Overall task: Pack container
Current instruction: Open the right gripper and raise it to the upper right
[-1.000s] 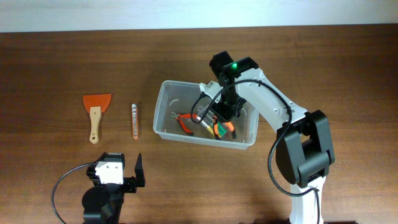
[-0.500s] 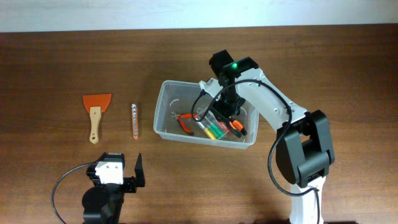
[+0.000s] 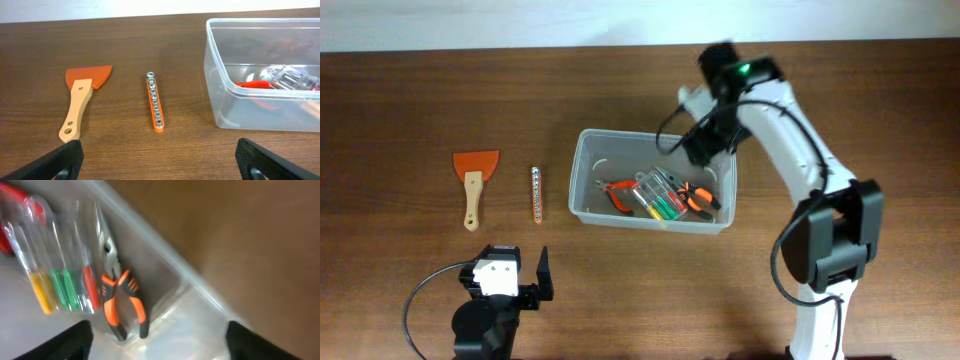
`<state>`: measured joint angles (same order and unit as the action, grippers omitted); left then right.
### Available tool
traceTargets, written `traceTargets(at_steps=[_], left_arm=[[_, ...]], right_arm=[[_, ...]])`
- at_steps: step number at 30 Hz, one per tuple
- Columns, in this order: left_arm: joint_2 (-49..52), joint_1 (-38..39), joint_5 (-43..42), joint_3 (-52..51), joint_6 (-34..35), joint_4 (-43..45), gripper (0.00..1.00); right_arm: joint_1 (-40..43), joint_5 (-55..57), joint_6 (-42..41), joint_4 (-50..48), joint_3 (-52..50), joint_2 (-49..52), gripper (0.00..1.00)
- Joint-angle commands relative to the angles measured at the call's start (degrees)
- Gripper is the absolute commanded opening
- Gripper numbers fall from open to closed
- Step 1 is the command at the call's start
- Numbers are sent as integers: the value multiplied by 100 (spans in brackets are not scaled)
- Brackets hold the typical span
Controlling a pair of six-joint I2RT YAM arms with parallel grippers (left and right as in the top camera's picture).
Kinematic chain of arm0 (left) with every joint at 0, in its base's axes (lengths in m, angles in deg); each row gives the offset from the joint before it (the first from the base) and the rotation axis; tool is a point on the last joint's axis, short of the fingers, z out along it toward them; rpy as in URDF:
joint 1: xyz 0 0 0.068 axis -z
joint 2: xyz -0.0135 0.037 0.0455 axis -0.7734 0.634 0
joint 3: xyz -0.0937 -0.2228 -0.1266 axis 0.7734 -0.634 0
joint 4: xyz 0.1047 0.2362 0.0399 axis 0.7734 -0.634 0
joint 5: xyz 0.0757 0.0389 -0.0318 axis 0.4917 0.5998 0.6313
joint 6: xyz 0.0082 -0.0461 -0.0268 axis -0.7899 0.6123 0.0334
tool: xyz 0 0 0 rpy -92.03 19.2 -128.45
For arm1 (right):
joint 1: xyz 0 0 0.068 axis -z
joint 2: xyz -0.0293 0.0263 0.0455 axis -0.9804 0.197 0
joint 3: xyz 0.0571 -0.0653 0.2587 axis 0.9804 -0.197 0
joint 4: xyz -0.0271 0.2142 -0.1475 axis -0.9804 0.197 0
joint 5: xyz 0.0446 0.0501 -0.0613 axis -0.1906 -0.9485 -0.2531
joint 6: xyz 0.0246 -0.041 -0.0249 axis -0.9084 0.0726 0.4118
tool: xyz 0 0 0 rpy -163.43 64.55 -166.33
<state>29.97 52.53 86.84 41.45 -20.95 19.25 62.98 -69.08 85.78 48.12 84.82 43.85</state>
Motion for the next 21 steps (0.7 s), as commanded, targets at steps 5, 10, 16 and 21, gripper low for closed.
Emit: traceTargets(at_steps=[5, 10, 16, 21], left_arm=[[-33, 28, -63, -42, 15, 15, 99], [-33, 28, -63, -42, 15, 15, 99], [-33, 28, -63, -42, 15, 15, 99], [-33, 28, -63, -42, 15, 15, 99]], right_arm=[[538, 380, -566, 645, 2173, -13, 99], [1058, 553, -872, 1248, 3102, -15, 99], [1878, 673, -1290, 1978, 3545, -24, 99], [2476, 649, -1637, 2304, 3541, -22, 99]])
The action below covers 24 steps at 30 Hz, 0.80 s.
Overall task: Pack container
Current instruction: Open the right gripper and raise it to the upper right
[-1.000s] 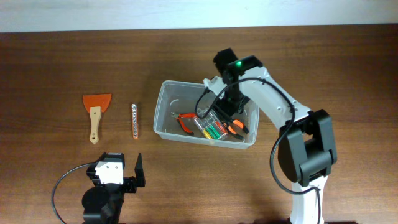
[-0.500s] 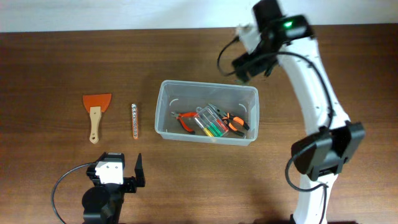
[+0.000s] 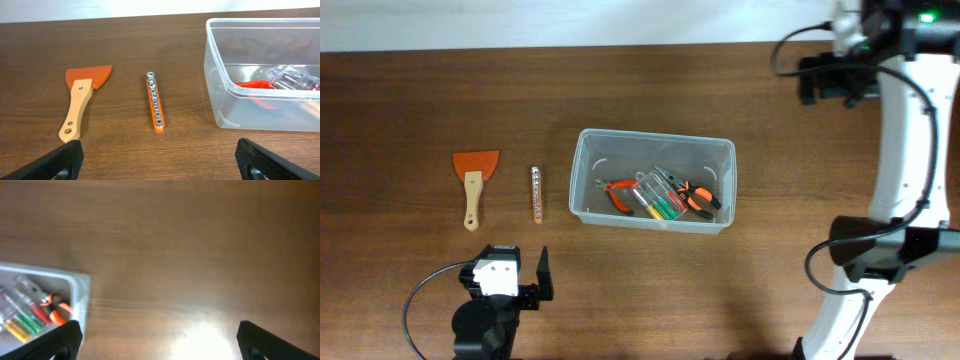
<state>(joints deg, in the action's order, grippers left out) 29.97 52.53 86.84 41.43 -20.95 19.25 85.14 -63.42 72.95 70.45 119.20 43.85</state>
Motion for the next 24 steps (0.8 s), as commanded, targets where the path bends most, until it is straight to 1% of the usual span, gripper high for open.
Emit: traceTargets(at_steps=[1, 3, 9, 13, 19, 24], left_arm=[[-33, 28, -63, -39, 15, 15, 99], [-33, 28, -63, -39, 15, 15, 99], [-33, 28, -63, -39, 15, 15, 99], [-33, 28, -63, -39, 15, 15, 99], [-33, 28, -63, -39, 15, 15, 99], [-33, 28, -63, -39, 15, 15, 99]], right_arm=[[345, 83, -398, 83, 103, -22, 99], [575, 79, -546, 81, 103, -13, 99], [925, 85, -763, 44, 31, -7, 99], [1147, 83, -787, -4, -81, -7, 99], [1381, 81, -798, -282, -595, -7, 99], [1384, 83, -793, -472, -1231, -7, 99]])
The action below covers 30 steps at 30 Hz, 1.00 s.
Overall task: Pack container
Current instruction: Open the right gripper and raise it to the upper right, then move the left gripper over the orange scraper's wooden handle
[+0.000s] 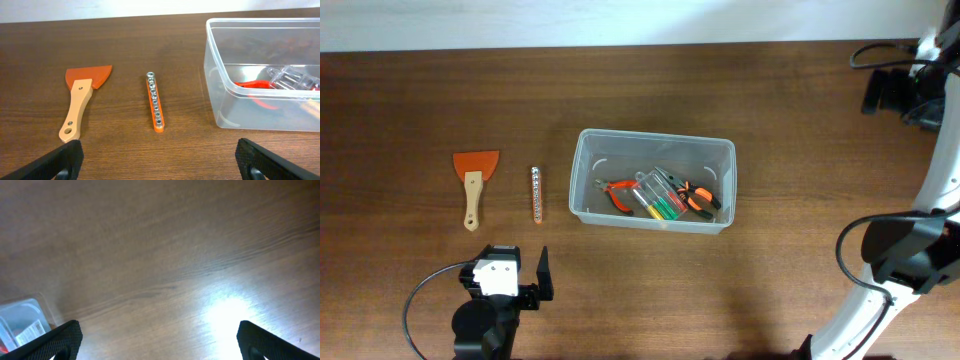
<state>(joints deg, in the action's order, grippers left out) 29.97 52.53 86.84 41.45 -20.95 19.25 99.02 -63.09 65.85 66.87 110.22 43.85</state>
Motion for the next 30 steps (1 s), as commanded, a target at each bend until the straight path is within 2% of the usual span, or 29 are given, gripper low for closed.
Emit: traceTargets(at_steps=[1, 10, 24, 30], left_arm=[[-33, 28, -63, -42, 15, 15, 99], [-33, 28, -63, -42, 15, 15, 99], [-33, 22, 98, -42, 15, 98, 99], [-33, 22, -894, -33, 15, 284, 99]], right_arm=[[-4, 50, -83, -179, -457, -7, 99], [-11, 26, -85, -907, -1528, -7, 99], [-9, 31, -63, -1340, -1626, -2, 98], [-9, 31, -63, -1344, -1626, -2, 99]])
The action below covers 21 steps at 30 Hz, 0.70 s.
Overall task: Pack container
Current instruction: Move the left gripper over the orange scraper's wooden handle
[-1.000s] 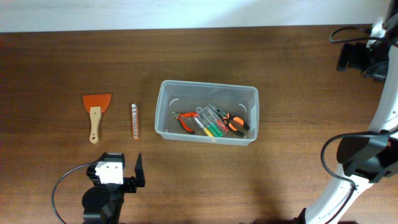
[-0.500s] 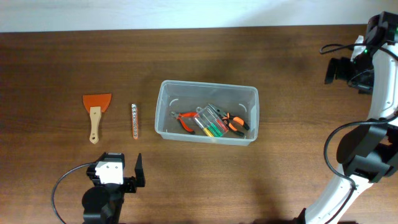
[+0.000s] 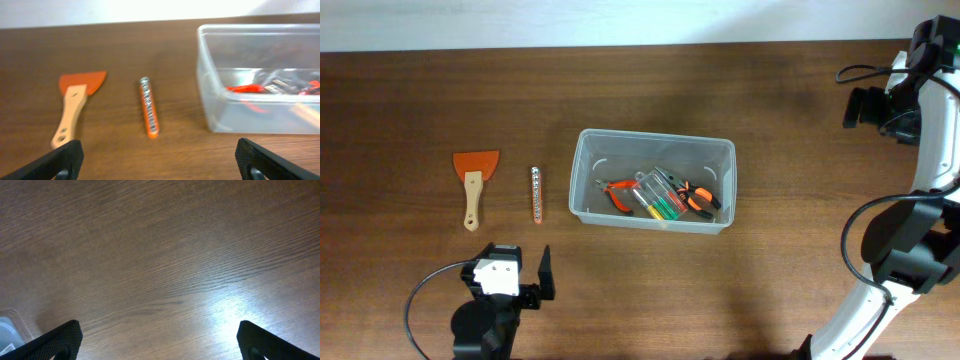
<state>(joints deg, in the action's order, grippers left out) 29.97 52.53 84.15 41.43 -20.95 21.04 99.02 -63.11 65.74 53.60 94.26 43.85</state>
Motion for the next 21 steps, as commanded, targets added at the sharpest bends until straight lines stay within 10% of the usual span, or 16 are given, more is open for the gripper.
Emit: traceTargets(at_steps=[1, 9, 21], left_arm=[[-33, 22, -704, -24, 15, 120, 99], [730, 22, -391, 885, 11, -197, 99], [4916, 11, 122, 4911, -1005, -1650, 99]], right_arm=[[-9, 33, -52, -17, -31, -2, 99], [-9, 33, -52, -17, -31, -2, 99], [-9, 33, -52, -17, -31, -2, 99]])
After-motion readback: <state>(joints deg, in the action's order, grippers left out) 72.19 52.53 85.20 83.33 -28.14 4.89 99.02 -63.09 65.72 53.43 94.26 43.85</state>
